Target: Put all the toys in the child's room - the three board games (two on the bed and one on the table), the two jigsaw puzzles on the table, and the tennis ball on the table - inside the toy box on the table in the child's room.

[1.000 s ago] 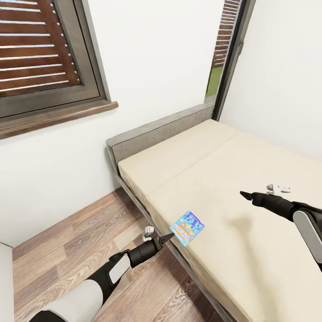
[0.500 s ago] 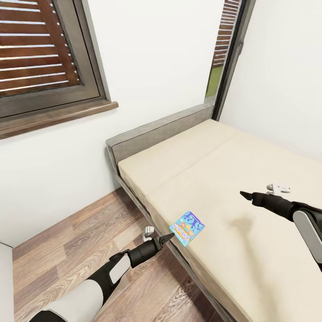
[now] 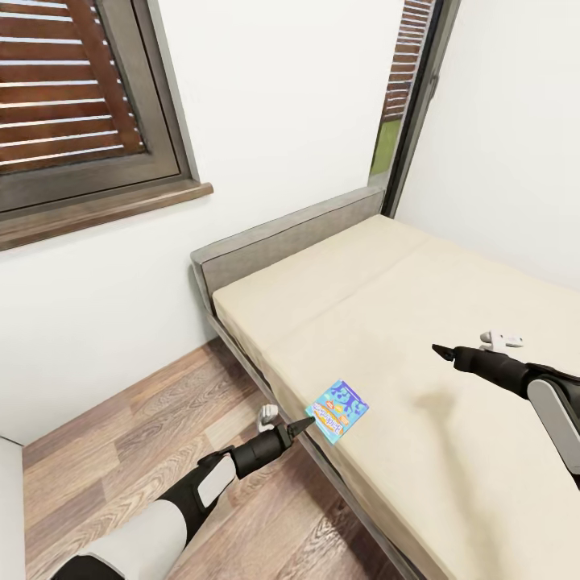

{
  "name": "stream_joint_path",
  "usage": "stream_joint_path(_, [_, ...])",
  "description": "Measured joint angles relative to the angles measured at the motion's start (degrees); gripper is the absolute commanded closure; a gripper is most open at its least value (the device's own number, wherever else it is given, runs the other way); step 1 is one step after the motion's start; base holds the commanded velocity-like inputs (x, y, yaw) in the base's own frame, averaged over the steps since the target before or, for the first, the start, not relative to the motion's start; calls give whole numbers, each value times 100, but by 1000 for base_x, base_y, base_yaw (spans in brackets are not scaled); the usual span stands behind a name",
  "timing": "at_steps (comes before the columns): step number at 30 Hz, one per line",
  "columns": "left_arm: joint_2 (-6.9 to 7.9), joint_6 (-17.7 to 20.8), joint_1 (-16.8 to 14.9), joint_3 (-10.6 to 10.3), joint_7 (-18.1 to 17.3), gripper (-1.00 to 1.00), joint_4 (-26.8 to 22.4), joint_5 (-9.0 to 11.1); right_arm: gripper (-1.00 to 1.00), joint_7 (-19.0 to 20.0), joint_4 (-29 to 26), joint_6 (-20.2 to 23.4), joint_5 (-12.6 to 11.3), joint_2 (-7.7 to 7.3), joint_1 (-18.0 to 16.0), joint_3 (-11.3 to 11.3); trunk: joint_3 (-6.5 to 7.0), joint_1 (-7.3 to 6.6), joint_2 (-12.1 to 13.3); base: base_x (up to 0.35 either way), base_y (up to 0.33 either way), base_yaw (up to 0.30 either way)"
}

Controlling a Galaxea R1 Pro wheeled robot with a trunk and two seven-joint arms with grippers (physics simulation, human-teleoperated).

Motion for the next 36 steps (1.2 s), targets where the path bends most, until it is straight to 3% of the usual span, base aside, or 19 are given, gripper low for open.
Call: stream_joint_path(36, [-36,24,-190,0,18,-100,6,0,-100,0,-8,0,0,78,0,-3,0,0,0,0,0,-34])
